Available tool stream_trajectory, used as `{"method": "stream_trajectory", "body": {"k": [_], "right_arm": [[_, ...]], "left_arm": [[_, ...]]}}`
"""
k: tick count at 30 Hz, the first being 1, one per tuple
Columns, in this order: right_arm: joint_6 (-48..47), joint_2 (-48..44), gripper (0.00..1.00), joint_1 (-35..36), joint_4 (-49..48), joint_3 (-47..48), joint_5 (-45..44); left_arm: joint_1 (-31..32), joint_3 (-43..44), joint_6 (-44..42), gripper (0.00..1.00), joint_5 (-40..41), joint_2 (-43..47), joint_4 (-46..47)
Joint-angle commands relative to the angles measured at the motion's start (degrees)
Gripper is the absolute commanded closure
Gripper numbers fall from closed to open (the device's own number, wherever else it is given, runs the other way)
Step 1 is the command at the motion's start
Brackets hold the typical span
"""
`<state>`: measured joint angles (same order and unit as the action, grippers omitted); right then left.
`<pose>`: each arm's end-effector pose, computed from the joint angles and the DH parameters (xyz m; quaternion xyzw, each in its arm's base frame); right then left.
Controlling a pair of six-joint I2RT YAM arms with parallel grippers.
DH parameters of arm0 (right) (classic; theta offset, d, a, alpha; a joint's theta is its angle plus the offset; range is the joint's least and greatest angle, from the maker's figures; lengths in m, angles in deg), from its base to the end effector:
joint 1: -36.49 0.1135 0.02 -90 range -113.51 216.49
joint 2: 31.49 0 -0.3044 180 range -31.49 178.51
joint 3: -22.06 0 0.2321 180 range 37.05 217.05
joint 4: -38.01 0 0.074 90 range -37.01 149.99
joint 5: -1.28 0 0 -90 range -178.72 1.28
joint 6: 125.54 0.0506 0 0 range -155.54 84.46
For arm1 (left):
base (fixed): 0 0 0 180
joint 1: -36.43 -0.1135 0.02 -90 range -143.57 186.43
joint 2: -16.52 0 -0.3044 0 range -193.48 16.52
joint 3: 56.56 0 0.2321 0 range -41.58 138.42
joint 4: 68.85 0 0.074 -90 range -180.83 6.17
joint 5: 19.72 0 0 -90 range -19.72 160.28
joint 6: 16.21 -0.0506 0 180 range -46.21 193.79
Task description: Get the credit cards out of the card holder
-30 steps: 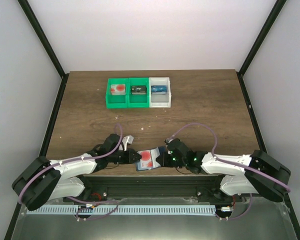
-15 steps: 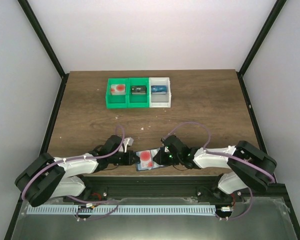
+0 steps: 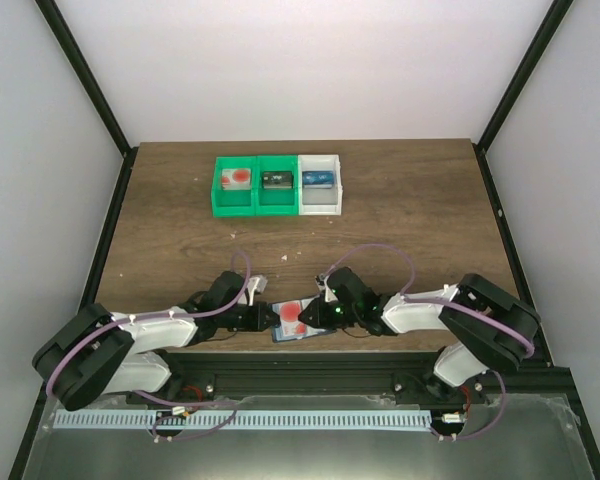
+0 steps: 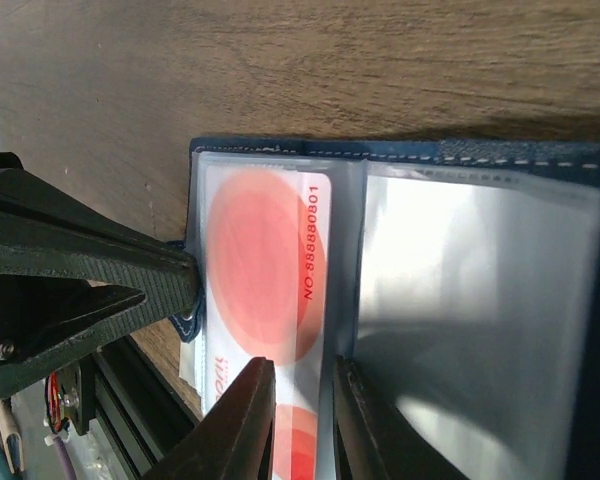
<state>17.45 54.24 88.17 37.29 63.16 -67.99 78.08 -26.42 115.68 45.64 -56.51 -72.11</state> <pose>0.1409 0.2072 0.1699 -0.0601 0.9059 0.4060 0.1042 0.1237 -0.1383 0.1601 0.0778 0.9065 -0.3906 0.1402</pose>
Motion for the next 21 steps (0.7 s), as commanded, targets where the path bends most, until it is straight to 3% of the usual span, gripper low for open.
{"method": "stream_trajectory", "body": {"k": [1,7,21], "right_arm": [[-0.08,1.46,0.82,-0.82,-2.82,0.11,1.95],[-0.04,2.11,0.82,-1.29,-3.82,-0.15,2.59],[-0.05,2.25,0.96,-1.91,-6.14,-1.39,4.28]], "left_arm": [[-0.01,-0.79,-0.74,0.96,0.28,-0.88,0.05],[-0.08,-0.75,-0.72,0.96,0.21,-1.44,0.34],[-0.04,-0.57,-0.46,0.98,-0.21,-2.11,1.02]]}}
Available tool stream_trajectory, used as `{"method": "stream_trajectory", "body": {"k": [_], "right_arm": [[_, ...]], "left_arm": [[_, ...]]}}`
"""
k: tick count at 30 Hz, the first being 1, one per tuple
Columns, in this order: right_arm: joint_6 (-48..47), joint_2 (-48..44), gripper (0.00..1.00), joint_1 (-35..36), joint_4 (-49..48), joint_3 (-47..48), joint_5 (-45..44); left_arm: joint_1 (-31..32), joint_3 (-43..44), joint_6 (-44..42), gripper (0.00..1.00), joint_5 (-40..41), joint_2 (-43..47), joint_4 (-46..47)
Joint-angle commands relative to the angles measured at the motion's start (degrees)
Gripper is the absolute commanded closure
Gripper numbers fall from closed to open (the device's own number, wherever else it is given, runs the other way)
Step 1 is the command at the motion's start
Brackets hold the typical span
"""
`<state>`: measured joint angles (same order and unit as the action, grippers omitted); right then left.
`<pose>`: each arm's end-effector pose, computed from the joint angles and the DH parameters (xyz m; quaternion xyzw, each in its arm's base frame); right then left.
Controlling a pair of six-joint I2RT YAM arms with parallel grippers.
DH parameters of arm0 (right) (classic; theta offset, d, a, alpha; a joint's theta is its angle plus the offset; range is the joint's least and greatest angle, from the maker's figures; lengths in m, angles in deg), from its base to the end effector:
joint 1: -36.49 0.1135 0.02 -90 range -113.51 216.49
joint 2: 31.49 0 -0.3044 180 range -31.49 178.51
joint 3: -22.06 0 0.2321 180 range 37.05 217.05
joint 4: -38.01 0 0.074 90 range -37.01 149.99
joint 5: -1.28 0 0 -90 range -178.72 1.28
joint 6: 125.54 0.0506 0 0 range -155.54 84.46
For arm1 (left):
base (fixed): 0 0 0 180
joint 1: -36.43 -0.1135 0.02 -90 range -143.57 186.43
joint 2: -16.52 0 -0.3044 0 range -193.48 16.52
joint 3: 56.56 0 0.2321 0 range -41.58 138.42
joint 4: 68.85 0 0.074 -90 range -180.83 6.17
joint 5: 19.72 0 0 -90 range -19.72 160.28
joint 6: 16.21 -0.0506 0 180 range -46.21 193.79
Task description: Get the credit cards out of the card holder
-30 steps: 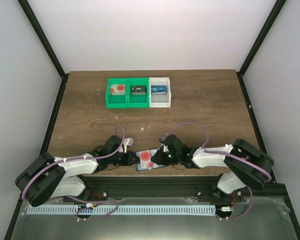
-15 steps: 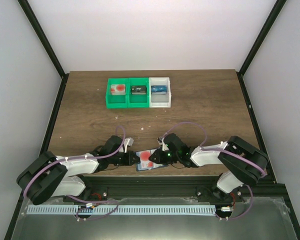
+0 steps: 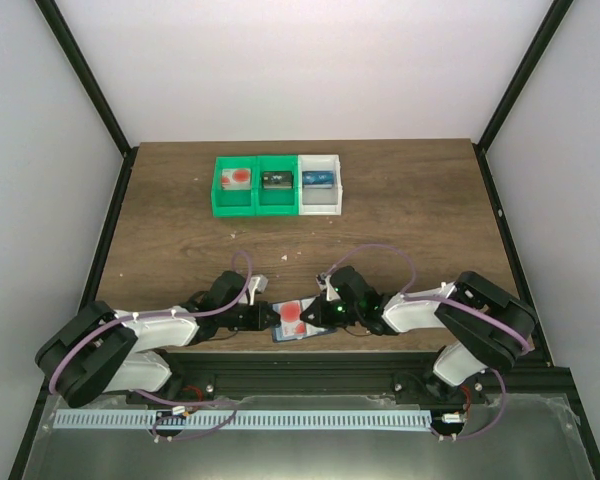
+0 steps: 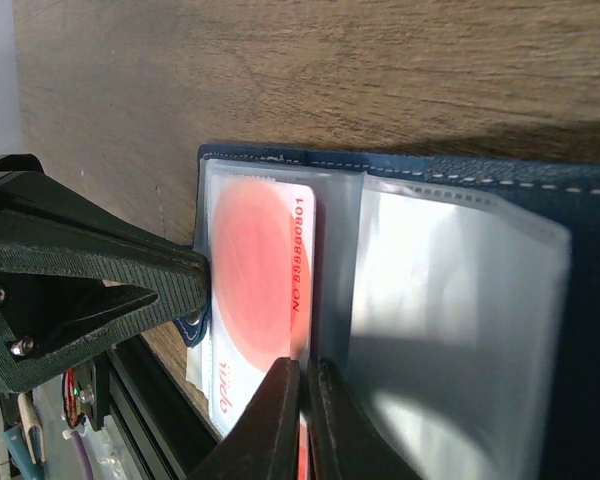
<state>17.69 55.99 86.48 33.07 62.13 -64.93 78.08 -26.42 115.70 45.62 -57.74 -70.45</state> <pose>0.1467 0.2065 0.1655 -0.0577 0.8975 0.4262 0.0970 0.1263 -0.1406 0.1590 0.0784 0.9051 -0.3928 0.1428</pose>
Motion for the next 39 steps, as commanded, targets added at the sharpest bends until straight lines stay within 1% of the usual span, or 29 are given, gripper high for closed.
{"method": "stream_trajectory", "body": {"k": [1,4,16,22,28,30,35,39], "right_arm": [[-0.27,0.5,0.97,-0.25,-1.97,-0.45,1.22],[-0.3,0.03,1.0,-0.49,-2.17,-1.01,1.05],[-0.2,-5.92,1.0,-2.51,-1.94,-6.33,-0.87],[-0.1,-8.91,1.0,-2.87,-0.47,-7.94,-2.2],[-0.23,-13.68,1.0,-2.89,3.11,-9.2,-5.79],[-0.42,-16.0,1.0,-2.89,4.28,-9.58,-6.61],[0.13,-23.38,1.0,-2.89,8.4,-10.78,-9.65],[1.66,-28.91,1.0,-2.89,11.66,-10.93,-11.08]], "left_arm": [[-0.05,-0.61,-0.51,0.99,-0.11,-0.89,-0.69],[0.01,-0.63,-0.64,0.99,0.08,-0.9,-0.89],[0.0,-0.73,-0.96,0.99,1.3,-0.95,-1.7],[-0.01,-0.39,-1.02,0.99,1.32,-1.01,-1.96],[-0.01,-0.41,-0.46,0.98,1.11,-0.52,-2.05],[0.0,-0.32,-0.2,0.94,1.09,-0.09,-2.13],[-0.01,0.28,0.44,0.79,0.94,1.73,-2.58],[0.05,1.14,2.09,0.61,-0.46,4.26,-2.92]]}}
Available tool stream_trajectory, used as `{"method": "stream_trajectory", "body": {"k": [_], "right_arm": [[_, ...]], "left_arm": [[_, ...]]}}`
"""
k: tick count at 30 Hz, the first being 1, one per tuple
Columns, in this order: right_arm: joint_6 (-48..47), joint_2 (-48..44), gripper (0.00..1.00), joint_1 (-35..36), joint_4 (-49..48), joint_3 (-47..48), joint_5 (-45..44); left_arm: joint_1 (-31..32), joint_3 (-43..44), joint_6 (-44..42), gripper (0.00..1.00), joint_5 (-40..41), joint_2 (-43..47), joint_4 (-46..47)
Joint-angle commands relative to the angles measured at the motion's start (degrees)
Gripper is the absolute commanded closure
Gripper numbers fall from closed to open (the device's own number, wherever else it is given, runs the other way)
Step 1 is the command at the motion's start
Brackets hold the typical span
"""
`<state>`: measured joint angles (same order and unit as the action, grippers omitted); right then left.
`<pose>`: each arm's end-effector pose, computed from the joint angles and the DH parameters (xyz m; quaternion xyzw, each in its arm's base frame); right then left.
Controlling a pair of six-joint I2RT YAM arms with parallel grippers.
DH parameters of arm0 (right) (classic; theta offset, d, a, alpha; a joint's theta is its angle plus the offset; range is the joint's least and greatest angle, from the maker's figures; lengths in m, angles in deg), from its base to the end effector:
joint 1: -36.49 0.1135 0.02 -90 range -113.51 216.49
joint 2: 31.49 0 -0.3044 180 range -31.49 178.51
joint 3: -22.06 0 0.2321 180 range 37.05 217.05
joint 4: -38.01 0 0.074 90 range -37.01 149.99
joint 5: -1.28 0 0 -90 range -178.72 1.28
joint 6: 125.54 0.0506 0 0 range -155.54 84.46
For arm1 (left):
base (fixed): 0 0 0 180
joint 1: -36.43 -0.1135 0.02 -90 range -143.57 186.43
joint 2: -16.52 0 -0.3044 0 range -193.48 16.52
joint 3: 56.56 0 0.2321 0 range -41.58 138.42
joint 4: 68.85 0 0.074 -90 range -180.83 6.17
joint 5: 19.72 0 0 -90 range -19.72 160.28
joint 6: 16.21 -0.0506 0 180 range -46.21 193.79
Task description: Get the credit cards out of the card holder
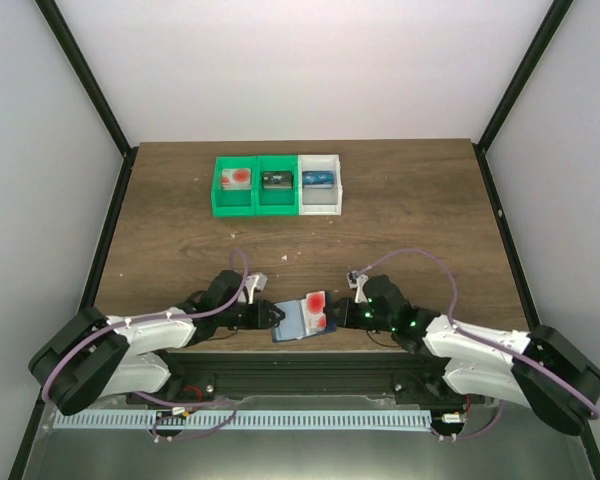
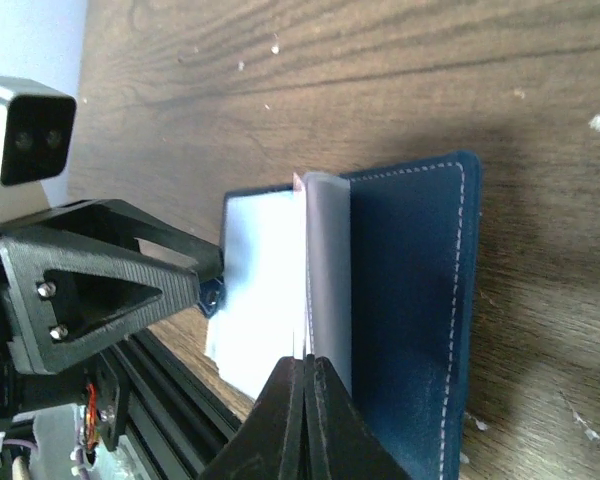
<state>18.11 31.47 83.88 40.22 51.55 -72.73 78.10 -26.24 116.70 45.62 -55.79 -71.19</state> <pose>0.1081 0.1381 0.1851 -0.0153 0.8832 0.4276 0.1919 0.1248 -0.1393 0.1644 0.0731 0.9012 -0.4007 0.1480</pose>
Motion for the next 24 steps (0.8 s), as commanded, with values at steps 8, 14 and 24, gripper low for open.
{"method": "stream_trajectory", "body": {"k": [8,14,24], "right_arm": [[4.47,-12.75,1.0,-0.3,5.19,-0.26,-2.8],[10.35,-15.95,0.99,-0.29,-3.15,-2.46,0.75],[19.0,-17.84,1.0,-0.29,-18.49,-5.26,4.06]], "left_arm": [[1.84,1.22,7.94,0.35,-3.79,9.37,2.13],[2.16,-3.02,18.77,0.28,-8.6,13.13,16.46],[3.82,-3.07,23.96,0.27,-8.27,13.14,23.08]]}}
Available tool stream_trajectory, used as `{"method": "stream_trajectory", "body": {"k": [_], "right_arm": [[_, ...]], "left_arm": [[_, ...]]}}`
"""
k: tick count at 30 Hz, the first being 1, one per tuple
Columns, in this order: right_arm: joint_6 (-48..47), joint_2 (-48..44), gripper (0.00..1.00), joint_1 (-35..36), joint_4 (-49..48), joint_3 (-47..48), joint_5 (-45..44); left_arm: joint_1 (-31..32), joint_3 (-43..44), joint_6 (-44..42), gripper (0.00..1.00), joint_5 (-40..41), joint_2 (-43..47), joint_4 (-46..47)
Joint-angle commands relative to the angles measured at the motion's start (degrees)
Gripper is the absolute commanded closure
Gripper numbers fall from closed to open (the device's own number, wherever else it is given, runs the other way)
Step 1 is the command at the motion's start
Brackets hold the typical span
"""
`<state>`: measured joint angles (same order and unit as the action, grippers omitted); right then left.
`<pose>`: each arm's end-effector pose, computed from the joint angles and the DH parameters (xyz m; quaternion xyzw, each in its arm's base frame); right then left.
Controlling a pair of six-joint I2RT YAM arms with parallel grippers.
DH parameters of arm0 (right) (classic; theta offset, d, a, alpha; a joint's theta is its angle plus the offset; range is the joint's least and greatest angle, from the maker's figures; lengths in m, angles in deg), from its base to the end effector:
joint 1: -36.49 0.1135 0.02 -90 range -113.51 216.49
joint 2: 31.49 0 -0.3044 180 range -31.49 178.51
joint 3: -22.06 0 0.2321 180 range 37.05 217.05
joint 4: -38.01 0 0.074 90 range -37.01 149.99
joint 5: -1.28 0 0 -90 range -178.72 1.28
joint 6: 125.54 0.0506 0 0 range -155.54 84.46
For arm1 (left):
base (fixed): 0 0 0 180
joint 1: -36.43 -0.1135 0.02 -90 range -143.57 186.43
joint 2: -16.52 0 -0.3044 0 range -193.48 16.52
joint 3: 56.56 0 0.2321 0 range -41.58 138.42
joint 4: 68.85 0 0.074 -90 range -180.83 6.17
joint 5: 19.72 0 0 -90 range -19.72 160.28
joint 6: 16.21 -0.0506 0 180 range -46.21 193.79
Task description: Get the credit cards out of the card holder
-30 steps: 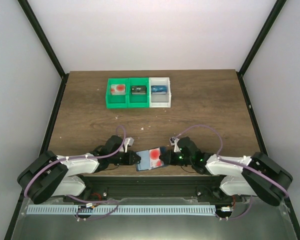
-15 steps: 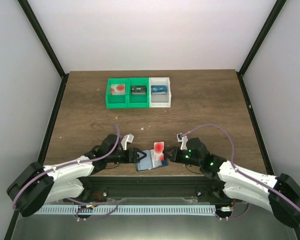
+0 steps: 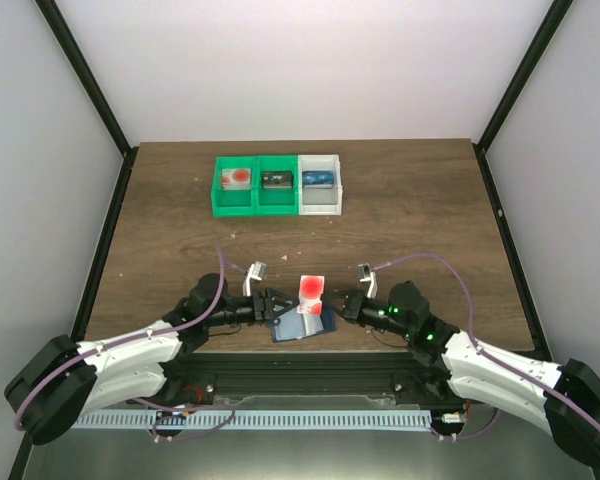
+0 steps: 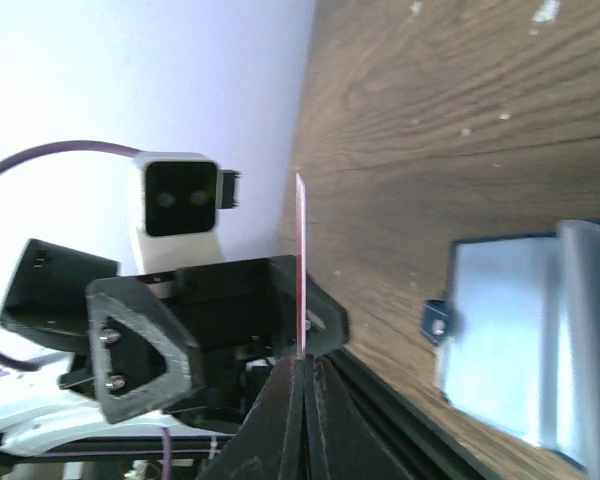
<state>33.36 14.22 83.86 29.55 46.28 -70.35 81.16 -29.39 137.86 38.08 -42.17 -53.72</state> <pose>0.0846 0.1155 0.2189 0.0467 0.7777 0.5877 0.2182 0.1030 -0.1400 0.2193 0.0346 0.7863 -0.5973 0.1545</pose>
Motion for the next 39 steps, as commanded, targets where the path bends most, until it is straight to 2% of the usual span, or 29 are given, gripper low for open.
{"method": "stream_trajectory", "body": {"k": [1,4,5,7,12,15,19,23,26,32,35,39], "right_arm": [[4.12,-0.44,1.0,-0.31,-8.57,-0.08,1.9],[4.81,0.38,1.0,-0.27,-10.52,-0.3,2.76],[4.91,0.9,1.0,-0.27,-11.16,-0.35,3.18],[4.74,1.7,1.0,-0.26,-11.62,-0.23,4.13],[1.14,1.91,0.99,-0.27,-9.49,0.03,6.35],[-4.85,0.41,0.9,-0.29,-2.21,1.85,7.71],[-18.31,-3.53,0.74,-0.37,17.54,9.15,7.04],[-29.52,-5.51,0.71,-0.44,40.01,20.63,0.82],[-35.76,-5.68,0.69,-0.44,49.0,27.58,1.14],[-42.93,-0.78,0.62,-0.46,57.33,36.77,7.2],[-44.96,1.06,0.56,-0.44,56.67,37.51,13.87],[-45.32,2.71,0.58,-0.42,54.59,36.61,18.03]], "left_arm": [[0.98,0.1,3.09,0.28,-0.67,-1.02,6.46],[1.56,0.38,3.91,0.34,-1.24,-2.76,8.87],[1.66,0.18,4.46,0.39,-1.73,-3.31,10.32],[1.83,-0.14,5.63,0.54,-2.65,-4.2,13.72],[1.82,-0.48,5.78,1.0,-3.51,-4.17,15.8],[1.76,-1.82,5.41,1.0,-3.8,-2.86,16.06],[0.8,-2.06,1.83,1.0,-9.14,-0.14,12.69],[0.37,1.45,-7.25,1.0,-14.83,4.07,-1.93],[0.42,4.96,-14.49,1.0,-19.67,6.51,-12.32],[0.41,8.49,-21.21,1.0,-23.27,9.57,-22.25],[0.42,8.06,-20.68,1.0,-24.76,10.49,-21.22],[0.47,6.2,-17.68,1.0,-27.61,10.86,-14.96]]}}
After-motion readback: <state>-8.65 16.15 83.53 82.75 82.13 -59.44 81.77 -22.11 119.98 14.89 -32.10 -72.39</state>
